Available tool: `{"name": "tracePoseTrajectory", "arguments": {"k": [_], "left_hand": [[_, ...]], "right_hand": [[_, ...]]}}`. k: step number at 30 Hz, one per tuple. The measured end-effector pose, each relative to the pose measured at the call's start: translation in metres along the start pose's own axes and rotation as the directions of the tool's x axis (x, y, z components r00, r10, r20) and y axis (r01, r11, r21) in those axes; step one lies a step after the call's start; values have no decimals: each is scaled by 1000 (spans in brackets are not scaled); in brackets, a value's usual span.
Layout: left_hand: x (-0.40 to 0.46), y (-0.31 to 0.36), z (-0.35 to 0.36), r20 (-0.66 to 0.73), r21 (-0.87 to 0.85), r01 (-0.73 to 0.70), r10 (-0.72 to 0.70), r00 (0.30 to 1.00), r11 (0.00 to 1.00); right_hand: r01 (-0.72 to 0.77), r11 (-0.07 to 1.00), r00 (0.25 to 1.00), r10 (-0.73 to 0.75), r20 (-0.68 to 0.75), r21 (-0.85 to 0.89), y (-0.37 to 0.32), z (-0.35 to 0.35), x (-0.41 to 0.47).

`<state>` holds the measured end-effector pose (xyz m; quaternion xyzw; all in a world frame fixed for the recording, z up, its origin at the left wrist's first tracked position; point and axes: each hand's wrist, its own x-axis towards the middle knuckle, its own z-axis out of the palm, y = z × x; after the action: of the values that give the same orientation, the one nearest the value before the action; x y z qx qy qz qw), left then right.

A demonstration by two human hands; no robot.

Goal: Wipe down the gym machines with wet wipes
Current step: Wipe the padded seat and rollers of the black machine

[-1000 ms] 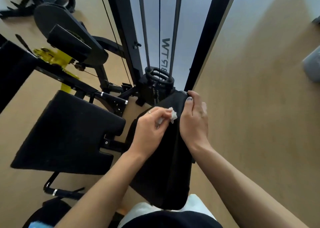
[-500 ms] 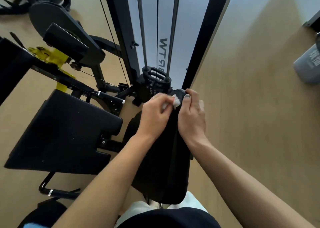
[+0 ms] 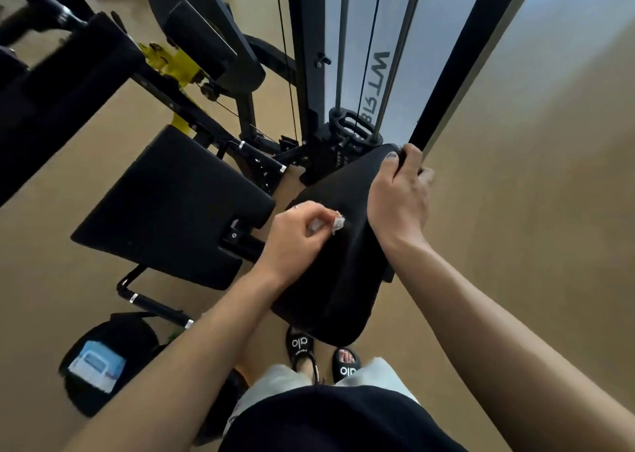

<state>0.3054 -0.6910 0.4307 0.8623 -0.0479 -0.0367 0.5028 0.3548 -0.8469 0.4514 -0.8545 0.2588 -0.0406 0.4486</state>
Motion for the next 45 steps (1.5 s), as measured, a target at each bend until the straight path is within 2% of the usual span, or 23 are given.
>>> {"name": "tracePoseTrajectory", "arguments": {"k": [4, 11, 15, 18, 23, 27, 31, 34, 37, 41, 45], "left_hand": [[16, 8, 15, -65, 28, 17, -16, 998, 999], [-139, -19, -15, -143, -96, 246, -258, 956, 965], [-160, -18, -5, -241, -98, 304, -319, 917, 948], [-129, -10, 4, -251, -67, 276, -284, 925, 959], [-63, 28, -3, -60, -77, 87, -91, 994, 993], [-73, 23, -1, -52, -119, 26, -33, 998, 993], [-114, -37, -11, -128, -56, 184, -190, 973, 981], [-105, -64, -15, -125, 22, 294, -289, 949, 956], [-50, -46, -1, -93, -22, 222, -223, 970, 975], [47, 11, 22, -42, -84, -11, 7, 999, 996], [73, 24, 24, 1, -122, -120, 121, 993, 985]], "right_hand": [[28, 999, 1000, -28, 9, -20, 1, -2, -2], [83, 996, 995, -82, 49, -27, 6, 0, -4], [76, 997, 995, -74, 68, -21, 7, -1, -3], [69, 997, 995, -67, 80, -19, 6, -3, -6], [56, 998, 996, -57, 61, 15, 3, -5, -6], [47, 999, 998, -48, 52, 22, 3, -6, -9], [43, 999, 998, -44, 35, 18, 2, -4, -9], [37, 999, 999, -37, 22, 2, 1, -4, -8], [25, 1000, 1000, -25, 8, -1, -1, -4, -6], [14, 1000, 1000, -14, -23, 10, -2, -4, -1], [3, 999, 999, -2, -47, 33, -2, -4, 1]]}}
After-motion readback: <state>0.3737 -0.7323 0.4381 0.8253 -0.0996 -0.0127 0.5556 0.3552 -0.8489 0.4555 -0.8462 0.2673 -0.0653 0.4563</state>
